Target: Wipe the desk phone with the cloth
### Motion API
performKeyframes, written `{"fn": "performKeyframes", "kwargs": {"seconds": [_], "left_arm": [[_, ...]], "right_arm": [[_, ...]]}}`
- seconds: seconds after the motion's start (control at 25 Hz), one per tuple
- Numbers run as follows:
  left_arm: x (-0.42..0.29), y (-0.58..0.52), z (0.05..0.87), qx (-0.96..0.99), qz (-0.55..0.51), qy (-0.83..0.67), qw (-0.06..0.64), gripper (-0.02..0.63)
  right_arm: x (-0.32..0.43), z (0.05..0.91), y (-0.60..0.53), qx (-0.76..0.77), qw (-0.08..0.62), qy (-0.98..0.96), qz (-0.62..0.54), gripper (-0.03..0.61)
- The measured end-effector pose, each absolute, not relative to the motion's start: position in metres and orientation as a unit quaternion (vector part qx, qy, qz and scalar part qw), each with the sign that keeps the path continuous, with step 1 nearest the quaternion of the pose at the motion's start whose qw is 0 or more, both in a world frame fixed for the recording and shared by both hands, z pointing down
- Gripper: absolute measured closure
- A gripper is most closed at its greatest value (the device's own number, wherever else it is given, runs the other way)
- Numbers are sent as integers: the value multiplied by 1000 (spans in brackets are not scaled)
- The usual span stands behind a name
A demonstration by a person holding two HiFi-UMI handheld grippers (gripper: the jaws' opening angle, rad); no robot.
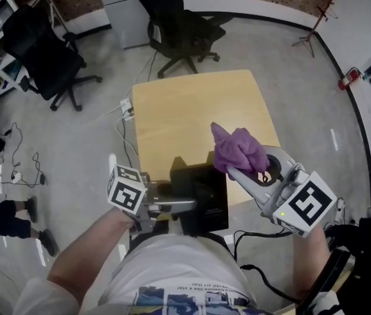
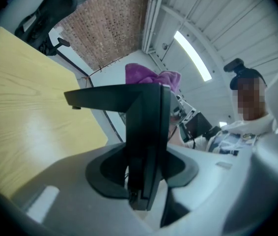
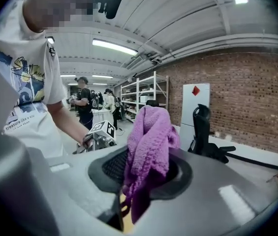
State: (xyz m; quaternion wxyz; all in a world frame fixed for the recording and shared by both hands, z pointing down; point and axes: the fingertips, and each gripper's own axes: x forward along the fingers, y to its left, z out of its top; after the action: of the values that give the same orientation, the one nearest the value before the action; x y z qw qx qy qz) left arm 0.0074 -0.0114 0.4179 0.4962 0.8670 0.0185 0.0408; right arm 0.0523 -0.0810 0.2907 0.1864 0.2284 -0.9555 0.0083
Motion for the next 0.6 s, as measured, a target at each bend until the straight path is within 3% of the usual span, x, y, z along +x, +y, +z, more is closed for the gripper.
{"fn": "performKeyframes", "kwargs": {"seconds": [0.24, 0.6], "left_arm": [[16, -6, 413, 870, 46, 31, 490, 436], [13, -5, 411, 873, 44, 33, 485, 436]], "right_arm": [[33, 326, -96, 110, 263, -958, 17, 474], [31, 389, -129, 43, 313, -941, 118, 474]]}}
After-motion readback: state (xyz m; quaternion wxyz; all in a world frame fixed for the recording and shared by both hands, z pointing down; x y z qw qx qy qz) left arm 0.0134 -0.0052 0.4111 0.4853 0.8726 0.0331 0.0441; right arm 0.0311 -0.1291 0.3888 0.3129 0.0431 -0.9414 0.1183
